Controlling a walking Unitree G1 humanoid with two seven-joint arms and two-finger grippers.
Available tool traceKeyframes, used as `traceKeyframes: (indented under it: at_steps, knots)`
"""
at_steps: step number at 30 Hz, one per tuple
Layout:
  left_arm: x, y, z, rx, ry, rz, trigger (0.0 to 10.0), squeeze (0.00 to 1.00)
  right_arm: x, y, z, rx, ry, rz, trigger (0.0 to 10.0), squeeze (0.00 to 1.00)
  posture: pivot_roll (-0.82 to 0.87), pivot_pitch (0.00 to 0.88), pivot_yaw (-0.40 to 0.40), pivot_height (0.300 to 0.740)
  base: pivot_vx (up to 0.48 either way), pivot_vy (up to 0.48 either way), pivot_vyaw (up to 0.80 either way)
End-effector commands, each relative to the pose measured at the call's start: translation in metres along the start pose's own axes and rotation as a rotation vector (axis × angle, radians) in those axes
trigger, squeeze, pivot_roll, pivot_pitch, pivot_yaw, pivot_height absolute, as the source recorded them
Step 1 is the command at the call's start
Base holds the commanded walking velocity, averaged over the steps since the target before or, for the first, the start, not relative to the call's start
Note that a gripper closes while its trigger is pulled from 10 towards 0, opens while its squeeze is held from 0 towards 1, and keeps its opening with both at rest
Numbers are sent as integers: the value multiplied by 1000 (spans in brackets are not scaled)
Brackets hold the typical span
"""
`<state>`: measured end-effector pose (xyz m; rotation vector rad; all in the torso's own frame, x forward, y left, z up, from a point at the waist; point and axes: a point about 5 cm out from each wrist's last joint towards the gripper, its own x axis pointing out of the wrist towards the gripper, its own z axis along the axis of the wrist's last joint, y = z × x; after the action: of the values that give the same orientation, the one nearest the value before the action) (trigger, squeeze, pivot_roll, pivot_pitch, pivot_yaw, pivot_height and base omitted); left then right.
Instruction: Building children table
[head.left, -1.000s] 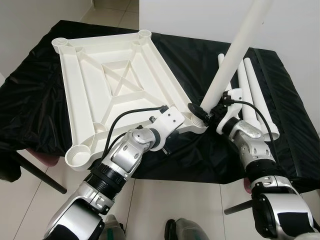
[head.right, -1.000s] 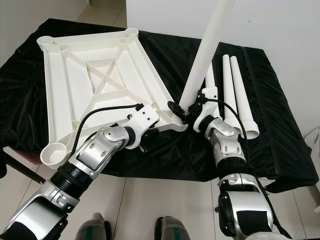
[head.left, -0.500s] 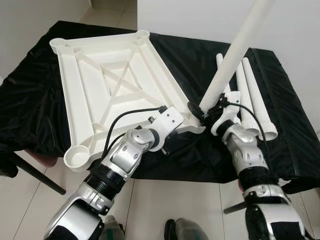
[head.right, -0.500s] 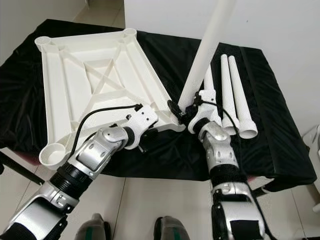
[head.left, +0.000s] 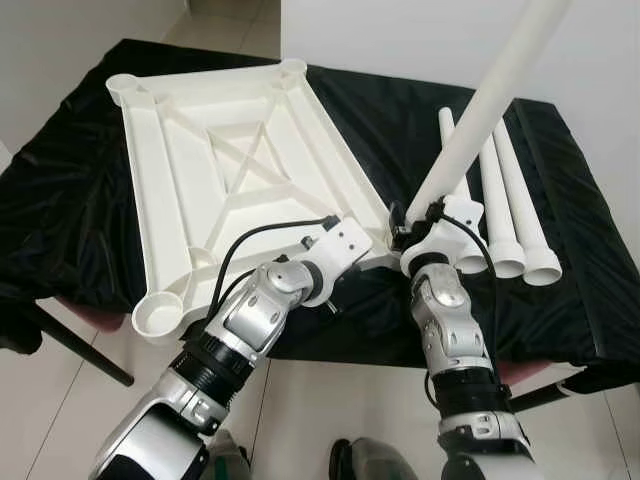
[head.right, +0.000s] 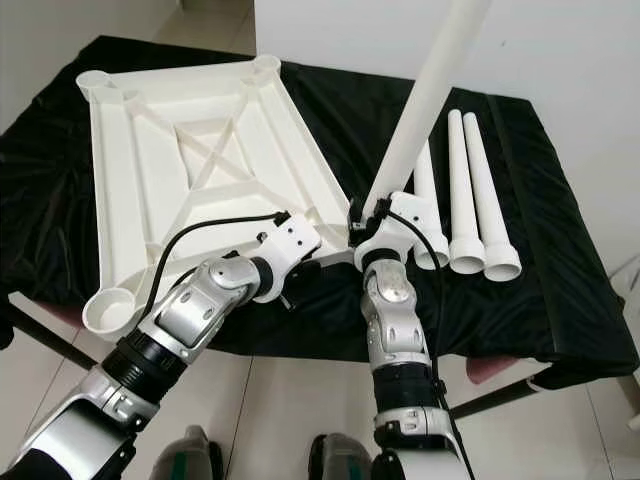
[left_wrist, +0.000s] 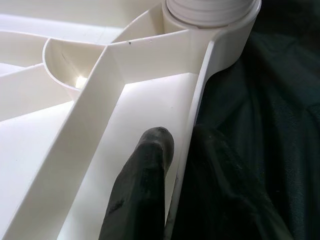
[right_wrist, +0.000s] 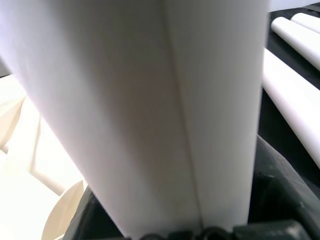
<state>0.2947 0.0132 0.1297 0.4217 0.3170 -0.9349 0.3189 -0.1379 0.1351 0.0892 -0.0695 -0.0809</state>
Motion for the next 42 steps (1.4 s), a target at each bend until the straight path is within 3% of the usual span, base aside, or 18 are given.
traceKeyframes:
  at_steps: [1, 7, 8, 14, 20, 21, 22, 23, 24, 26, 27, 31, 34, 42]
  knots:
    - [2, -12, 7, 20, -30, -85, 10000, 0, -3, -5, -9, -6, 45, -26, 10000, 0, -25, 16, -56, 740, 0, 0, 0]
    - [2, -13, 6, 24, -27, -90, 10000, 0, -5, -4, -7, 7, 55, -34, 10000, 0, -27, 10, -55, 740, 0, 0, 0]
    - [2, -13, 6, 25, -27, -89, 10000, 0, -5, -2, -7, 18, 55, -30, 10000, 1000, -27, 10, -55, 740, 0, 0, 0]
    - [1, -12, 6, 26, -27, -86, 10000, 0, -7, -3, -1, 41, 29, -21, 10000, 1000, -30, 7, -52, 740, 0, 0, 0]
    - [2, -11, 8, 25, -29, -81, 10000, 0, 2, -15, 11, 59, -31, 81, 10000, 1000, -27, 8, -59, 740, 0, 0, 0]
    - [2, -10, 8, 25, -29, -79, 10000, 0, 6, -19, 13, 52, -30, 138, 10000, 243, -30, 8, -57, 740, 0, 0, 0]
    - [2, -10, 8, 24, -29, -77, 10000, 0, 9, -22, 14, 47, -28, 176, 10000, 243, -30, 8, -57, 740, 0, 0, 0]
    - [2, -10, 7, 23, -29, -77, 10000, 0, 12, -24, 15, 30, -19, 242, 10000, 0, -33, 12, -56, 740, 0, 0, 0]
    - [2, -10, 7, 23, -29, -77, 10000, 0, 12, -24, 15, 30, -19, 242, 10000, 0, -33, 12, -56, 740, 0, 0, 0]
    - [2, -9, 7, 22, -28, -74, 10000, 0, 16, -27, 15, 35, 13, 362, 10000, 0, -35, 14, -54, 740, 0, 0, 0]
    - [2, -8, 7, 21, -29, -72, 10000, 0, 20, -30, 15, -12, 18, 420, 10000, 0, -35, 11, -54, 740, 0, 0, 0]
    - [3, -7, 9, 21, -33, -69, 10000, 0, 23, -30, 15, -56, 21, 504, 10000, 0, -35, 8, -53, 740, 0, 0, 0]
    - [3, -5, 10, 21, -36, -65, 10000, 0, 27, -27, 14, -17, 44, 612, 10000, 0, -36, 4, -51, 740, 0, 0, 0]
    - [3, -6, 11, 25, -41, -69, 10000, 0, 33, -20, 7, -68, 77, 743, 10000, 0, -32, 3, -49, 740, 0, 0, 0]
